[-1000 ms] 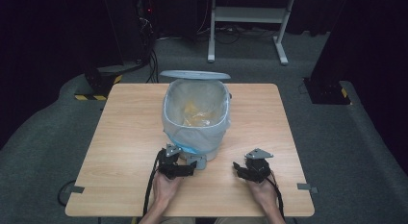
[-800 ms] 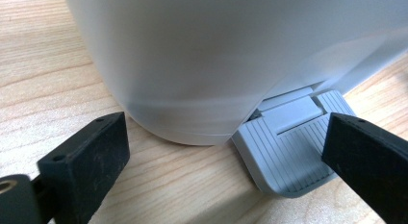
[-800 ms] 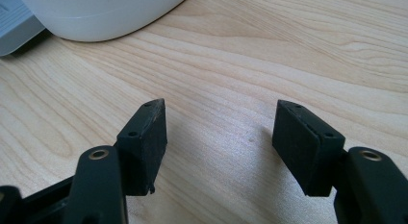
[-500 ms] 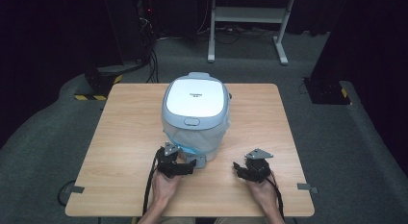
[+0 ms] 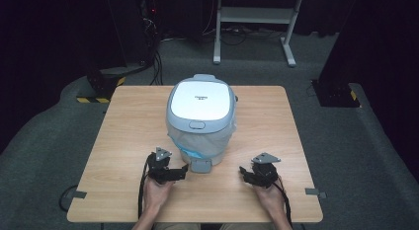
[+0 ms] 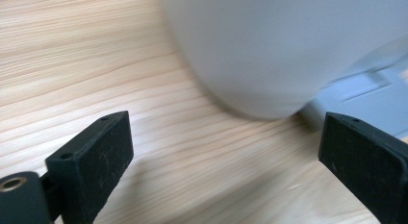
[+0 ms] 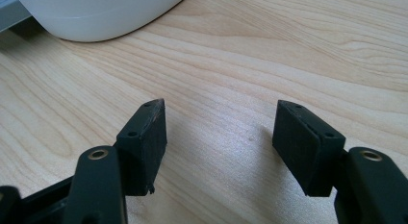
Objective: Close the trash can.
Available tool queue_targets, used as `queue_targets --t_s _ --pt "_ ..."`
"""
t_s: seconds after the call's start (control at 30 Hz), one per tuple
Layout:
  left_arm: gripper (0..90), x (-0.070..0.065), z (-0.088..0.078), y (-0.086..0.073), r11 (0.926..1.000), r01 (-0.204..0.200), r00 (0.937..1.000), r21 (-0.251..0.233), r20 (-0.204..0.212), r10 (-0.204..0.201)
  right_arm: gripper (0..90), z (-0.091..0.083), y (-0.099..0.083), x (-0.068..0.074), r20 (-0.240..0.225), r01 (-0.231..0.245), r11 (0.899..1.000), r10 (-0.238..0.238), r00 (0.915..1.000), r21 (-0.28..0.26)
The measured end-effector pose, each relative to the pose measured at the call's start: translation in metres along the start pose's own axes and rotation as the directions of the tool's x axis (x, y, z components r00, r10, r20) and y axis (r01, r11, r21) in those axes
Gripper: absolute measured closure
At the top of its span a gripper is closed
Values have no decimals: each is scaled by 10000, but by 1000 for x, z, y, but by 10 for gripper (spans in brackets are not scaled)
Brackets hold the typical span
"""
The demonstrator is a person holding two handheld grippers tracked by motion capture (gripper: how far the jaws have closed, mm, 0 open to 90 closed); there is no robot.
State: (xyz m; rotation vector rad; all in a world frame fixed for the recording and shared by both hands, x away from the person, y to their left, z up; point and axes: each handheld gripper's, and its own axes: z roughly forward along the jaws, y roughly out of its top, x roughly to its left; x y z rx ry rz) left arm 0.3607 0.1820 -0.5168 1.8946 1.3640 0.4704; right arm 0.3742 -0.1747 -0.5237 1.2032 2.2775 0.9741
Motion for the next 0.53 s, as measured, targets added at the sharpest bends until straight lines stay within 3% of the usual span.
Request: queue_targets --t_s 0.13,0.2,0.3,0.33,0.53 --pt "63 13 0 -7 9990 -161 9974 428 -697 191 365 0 0 0 2 -4 10000 4 10000 10" --pt "72 18 0 -11 9988 -317 9948 368 -959 351 365 0 0 0 8 -3 10000 3 10000 11" --pt "81 19 1 -12 9992 -283 9931 283 -1130 313 365 0 0 0 2 -5 10000 5 10000 7" --pt "81 18 1 -11 9982 -471 9907 373 -1256 515 365 0 0 0 5 -13 10000 13 10000 14" --pt "75 17 3 -10 9979 -478 9903 442 -1283 532 362 0 0 0 -53 -19 10000 19 10000 10"
